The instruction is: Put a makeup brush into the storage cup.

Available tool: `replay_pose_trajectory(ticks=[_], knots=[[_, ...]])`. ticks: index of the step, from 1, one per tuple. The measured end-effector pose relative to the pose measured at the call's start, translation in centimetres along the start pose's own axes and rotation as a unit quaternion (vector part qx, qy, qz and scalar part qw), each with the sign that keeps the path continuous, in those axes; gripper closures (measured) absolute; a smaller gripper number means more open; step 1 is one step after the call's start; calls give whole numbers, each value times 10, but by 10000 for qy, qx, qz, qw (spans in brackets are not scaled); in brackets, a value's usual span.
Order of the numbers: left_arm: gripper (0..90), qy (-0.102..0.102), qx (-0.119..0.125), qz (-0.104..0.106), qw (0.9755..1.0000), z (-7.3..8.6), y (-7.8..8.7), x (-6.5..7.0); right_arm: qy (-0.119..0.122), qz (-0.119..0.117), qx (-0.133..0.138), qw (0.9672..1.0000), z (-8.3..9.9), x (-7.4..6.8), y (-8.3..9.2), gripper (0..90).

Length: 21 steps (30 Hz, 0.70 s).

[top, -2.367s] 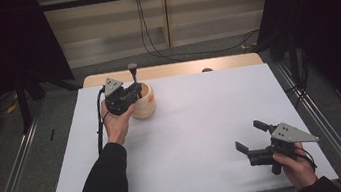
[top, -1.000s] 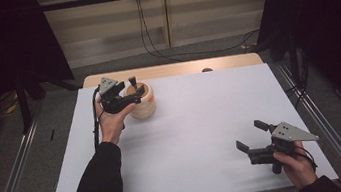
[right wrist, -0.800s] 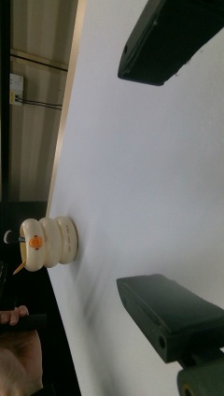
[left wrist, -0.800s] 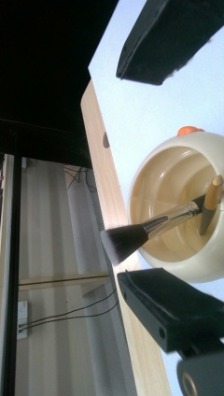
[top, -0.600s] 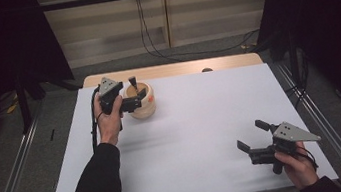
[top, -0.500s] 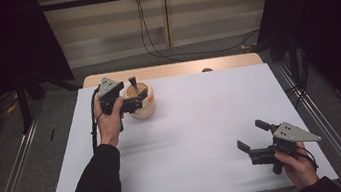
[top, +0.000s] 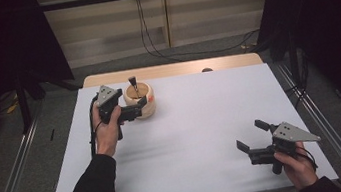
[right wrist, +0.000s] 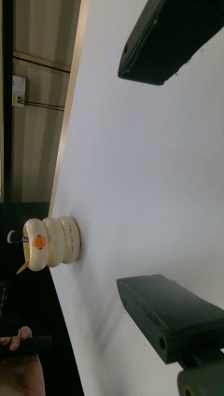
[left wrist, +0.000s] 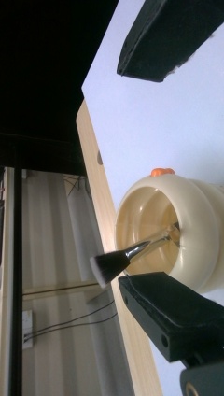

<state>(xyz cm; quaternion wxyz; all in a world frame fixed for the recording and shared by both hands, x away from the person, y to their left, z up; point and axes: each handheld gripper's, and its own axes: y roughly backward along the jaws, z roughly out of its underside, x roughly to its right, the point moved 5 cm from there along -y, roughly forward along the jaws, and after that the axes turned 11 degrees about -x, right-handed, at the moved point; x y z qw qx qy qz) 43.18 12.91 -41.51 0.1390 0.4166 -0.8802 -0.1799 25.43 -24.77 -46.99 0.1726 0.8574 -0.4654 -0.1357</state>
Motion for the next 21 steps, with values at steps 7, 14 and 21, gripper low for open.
replay_pose_trajectory(ticks=[7,14,21], knots=[[10,-26,-71,4,10000,6,15,8,4,17,-3,10000,0,0,1,17],[8,53,51,-7,10000,15,32,8,31,9,-9,10000,0,-1,1,16],[6,-73,170,-263,9995,25,45,11,23,12,-20,10000,0,-1,1,15]])
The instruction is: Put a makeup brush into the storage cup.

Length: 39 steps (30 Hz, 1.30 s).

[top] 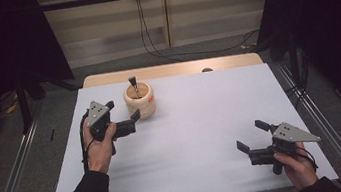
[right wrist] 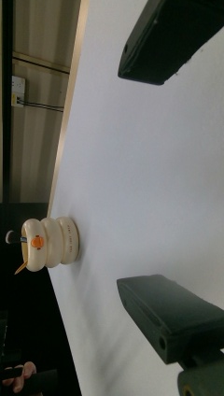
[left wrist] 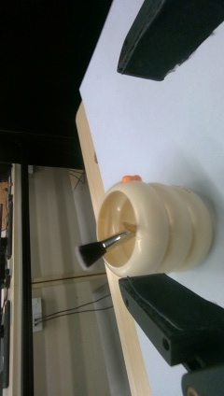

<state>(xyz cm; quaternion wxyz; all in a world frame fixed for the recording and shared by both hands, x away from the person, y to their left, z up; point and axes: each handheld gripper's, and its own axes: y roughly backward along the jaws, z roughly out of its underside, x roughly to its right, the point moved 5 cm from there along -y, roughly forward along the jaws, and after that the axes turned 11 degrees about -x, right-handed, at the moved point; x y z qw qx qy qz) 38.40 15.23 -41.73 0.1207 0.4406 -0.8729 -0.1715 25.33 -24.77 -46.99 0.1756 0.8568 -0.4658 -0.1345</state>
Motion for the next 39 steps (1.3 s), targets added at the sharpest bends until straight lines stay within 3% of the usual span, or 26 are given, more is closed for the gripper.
replay_pose_trajectory(ticks=[2,4,7,14,23,35,39], knots=[[8,-188,-88,55,9998,4,6,5,-7,-1,10,10000,0,0,0,15],[8,-48,-50,149,9999,9,10,8,-18,13,12,10000,0,0,-1,15],[8,-167,-72,177,9997,14,17,11,10,-10,5,10000,0,0,0,15],[15,-185,-155,276,9993,30,33,17,26,-12,3,10000,0,0,-1,15],[11,-57,-138,400,9991,46,50,23,29,6,-1,10000,0,0,-1,15],[11,76,-170,315,9993,63,70,26,37,19,15,10000,0,1,-1,15],[25,-47,-190,460,9988,68,76,29,-1,26,16,10000,-1,1,-1,15]])
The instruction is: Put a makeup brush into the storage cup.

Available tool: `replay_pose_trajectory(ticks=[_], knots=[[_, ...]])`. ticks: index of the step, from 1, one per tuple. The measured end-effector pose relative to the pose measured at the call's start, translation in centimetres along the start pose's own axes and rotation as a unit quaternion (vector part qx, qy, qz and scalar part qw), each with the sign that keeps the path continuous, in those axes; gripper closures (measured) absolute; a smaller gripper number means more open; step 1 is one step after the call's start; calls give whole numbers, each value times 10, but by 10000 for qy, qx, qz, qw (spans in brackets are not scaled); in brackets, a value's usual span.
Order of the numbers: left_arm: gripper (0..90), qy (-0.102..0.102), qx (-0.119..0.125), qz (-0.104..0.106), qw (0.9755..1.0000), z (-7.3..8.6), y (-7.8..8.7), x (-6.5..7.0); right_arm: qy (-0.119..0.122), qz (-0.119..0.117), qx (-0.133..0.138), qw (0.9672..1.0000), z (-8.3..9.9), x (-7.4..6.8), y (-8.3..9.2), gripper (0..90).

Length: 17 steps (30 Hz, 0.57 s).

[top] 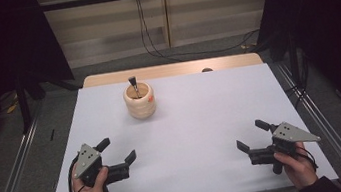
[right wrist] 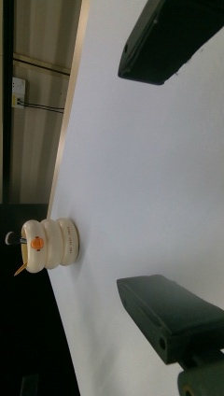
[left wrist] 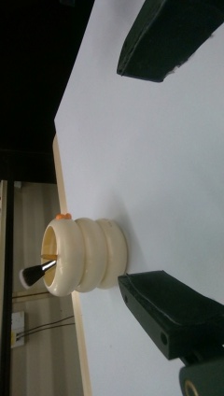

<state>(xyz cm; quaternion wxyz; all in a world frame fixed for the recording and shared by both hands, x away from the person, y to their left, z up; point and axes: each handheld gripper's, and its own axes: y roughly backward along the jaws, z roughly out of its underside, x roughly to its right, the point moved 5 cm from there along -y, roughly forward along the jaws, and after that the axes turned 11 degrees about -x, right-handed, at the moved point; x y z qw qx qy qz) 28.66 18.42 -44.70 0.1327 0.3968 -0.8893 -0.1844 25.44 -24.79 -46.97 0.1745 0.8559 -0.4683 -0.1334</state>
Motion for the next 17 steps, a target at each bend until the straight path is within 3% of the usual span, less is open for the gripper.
replay_pose_trajectory(ticks=[5,12,17], knots=[[19,-18,81,-112,9999,3,5,0,69,-34,-11,10000,-1,-2,-1,15],[14,125,120,-88,9998,7,6,-2,73,-40,6,10000,-1,-1,0,14],[13,121,125,-65,9998,7,5,-3,50,-10,8,10000,-1,0,-1,14]])
